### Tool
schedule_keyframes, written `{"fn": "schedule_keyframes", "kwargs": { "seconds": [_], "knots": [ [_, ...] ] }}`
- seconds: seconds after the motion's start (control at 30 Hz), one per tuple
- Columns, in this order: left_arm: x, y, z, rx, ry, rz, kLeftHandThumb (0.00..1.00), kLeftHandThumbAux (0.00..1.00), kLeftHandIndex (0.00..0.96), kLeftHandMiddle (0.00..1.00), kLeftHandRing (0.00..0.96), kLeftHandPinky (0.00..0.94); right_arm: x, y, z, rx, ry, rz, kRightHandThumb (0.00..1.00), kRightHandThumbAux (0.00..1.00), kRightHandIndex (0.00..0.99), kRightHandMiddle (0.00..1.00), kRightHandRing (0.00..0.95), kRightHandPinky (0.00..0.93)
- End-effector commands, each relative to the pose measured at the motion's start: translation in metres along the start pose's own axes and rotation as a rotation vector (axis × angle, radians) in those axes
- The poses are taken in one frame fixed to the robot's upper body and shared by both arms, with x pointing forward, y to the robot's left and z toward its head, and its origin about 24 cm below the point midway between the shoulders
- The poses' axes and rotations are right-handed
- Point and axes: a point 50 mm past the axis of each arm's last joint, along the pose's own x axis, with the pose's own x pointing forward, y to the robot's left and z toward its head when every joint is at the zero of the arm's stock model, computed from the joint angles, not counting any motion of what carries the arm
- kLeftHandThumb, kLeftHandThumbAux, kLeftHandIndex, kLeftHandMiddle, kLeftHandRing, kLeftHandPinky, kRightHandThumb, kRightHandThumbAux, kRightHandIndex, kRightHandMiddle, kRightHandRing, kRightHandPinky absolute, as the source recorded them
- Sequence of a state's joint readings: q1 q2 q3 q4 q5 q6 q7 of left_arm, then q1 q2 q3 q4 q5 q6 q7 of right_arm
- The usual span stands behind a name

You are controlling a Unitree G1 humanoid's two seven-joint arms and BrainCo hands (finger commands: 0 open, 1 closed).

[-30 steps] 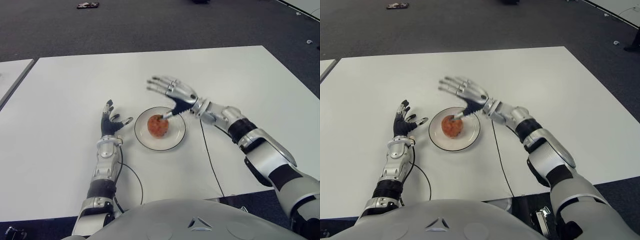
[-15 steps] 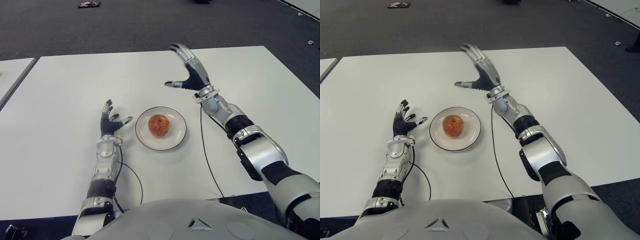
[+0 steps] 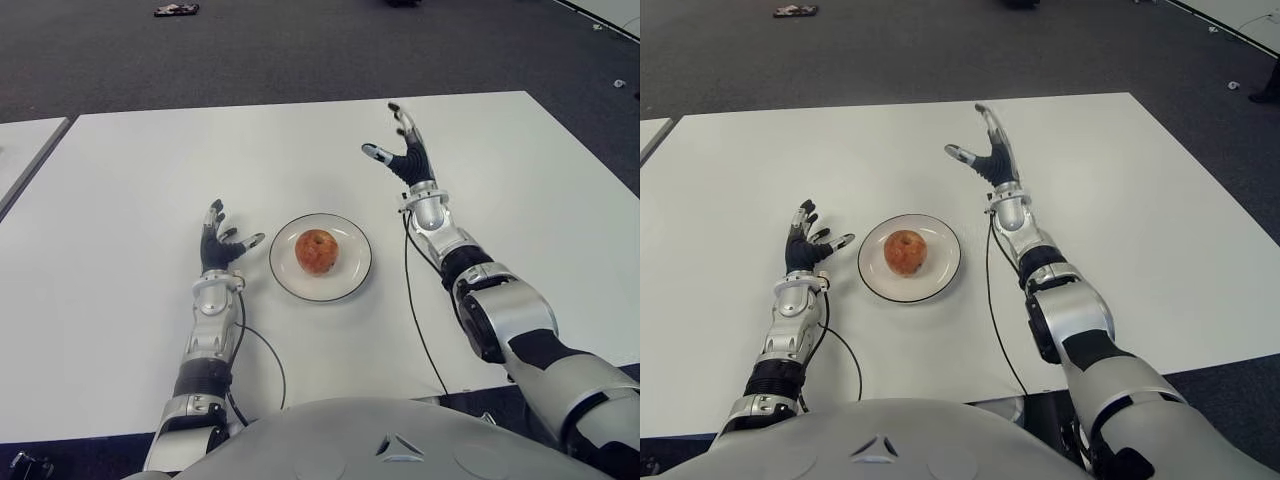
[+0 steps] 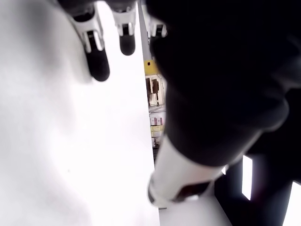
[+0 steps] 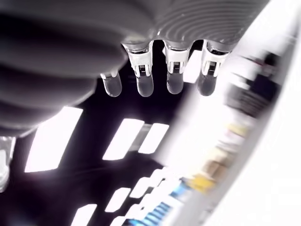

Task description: Put the apples into the plate.

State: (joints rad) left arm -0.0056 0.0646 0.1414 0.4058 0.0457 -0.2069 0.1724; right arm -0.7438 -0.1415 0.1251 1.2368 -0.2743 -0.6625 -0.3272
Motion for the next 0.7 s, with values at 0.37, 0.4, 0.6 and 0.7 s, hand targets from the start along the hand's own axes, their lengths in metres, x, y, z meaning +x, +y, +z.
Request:
{"fn": "schedule_keyframes", "kwargs": {
  "seconds": [0.37, 0.4, 0.6, 0.7],
  "knots": [
    [-0.005, 0.003, -0.008, 0.002, 0.050, -0.006, 0.000, 0.319, 0.000, 0.000, 0.000, 0.029, -0.022, 0.005, -0.042, 0.122, 0.319, 0.011, 0.000, 0.487, 0.000, 0.000, 0.000, 0.000],
    [-0.005, 0.003, -0.008, 0.002, 0.050, -0.006, 0.000, 0.318, 0.000, 0.000, 0.000, 0.029, -0.023, 0.005, -0.043, 0.126, 0.324, 0.011, 0.000, 0.490, 0.000, 0.000, 0.000, 0.000],
    [-0.006, 0.002, -0.008, 0.008, 0.043, -0.006, 0.000, 0.311, 0.000, 0.000, 0.000, 0.028, -0.037, 0.009, -0.054, 0.174, 0.384, 0.011, 0.000, 0.529, 0.000, 0.000, 0.000, 0.000],
    [-0.006, 0.002, -0.007, 0.011, 0.042, -0.007, 0.000, 0.307, 0.000, 0.000, 0.000, 0.025, -0.040, 0.010, -0.057, 0.184, 0.394, 0.009, 0.000, 0.544, 0.000, 0.000, 0.000, 0.000]
  ]
}}
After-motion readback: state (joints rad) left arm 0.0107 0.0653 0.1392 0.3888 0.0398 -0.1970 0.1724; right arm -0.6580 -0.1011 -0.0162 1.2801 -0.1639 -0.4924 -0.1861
